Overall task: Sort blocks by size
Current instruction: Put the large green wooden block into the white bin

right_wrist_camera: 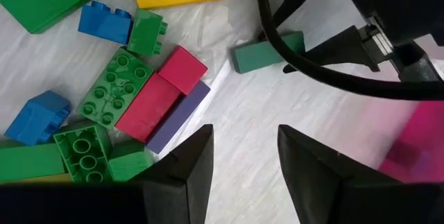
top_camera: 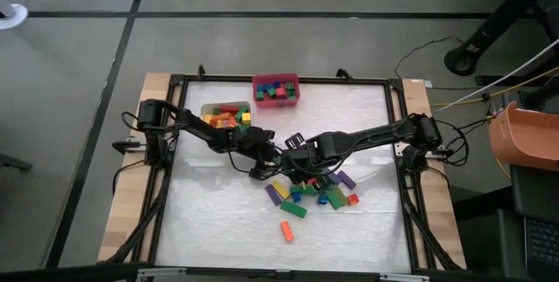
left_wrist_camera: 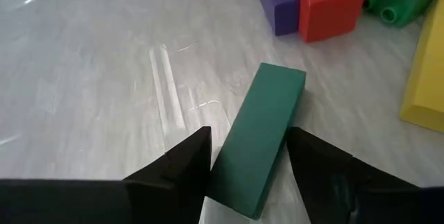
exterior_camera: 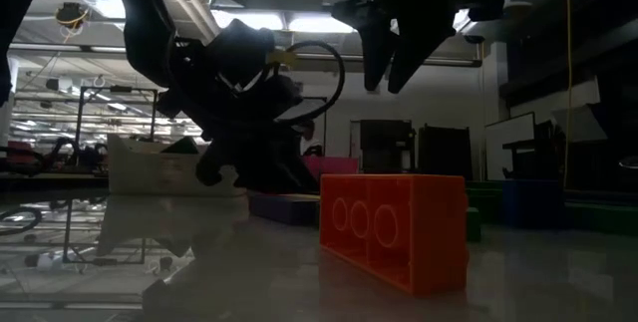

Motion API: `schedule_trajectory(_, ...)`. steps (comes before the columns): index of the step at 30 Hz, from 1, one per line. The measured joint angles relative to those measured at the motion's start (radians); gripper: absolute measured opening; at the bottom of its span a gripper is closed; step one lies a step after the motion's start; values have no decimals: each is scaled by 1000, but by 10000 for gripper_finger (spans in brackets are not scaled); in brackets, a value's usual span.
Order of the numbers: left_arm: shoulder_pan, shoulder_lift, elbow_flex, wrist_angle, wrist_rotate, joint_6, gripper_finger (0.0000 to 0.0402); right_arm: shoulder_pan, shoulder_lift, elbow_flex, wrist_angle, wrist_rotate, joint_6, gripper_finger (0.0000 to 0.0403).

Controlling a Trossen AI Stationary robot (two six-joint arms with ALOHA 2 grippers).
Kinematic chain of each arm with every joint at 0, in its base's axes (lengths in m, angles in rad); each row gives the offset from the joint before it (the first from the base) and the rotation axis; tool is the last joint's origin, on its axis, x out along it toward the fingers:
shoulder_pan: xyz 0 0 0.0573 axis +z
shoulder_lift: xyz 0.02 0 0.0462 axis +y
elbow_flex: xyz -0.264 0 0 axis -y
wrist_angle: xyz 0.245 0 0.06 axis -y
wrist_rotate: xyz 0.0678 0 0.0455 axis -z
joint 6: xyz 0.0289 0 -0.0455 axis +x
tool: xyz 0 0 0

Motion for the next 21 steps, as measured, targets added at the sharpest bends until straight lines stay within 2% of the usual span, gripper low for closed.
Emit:
schedule_trajectory(4, 0, 0, 0, -2, 0, 2, 164, 0, 0, 0, -3, -21, 47, 161)
schedule_trajectory(11, 1, -2, 0, -12, 3, 0, 83, 0, 0, -1, 16, -89, 161, 161)
schedule_trajectory(21, -8, -23, -3, -36, -4, -51, 91, 0, 2, -35, 63, -90, 216, 161)
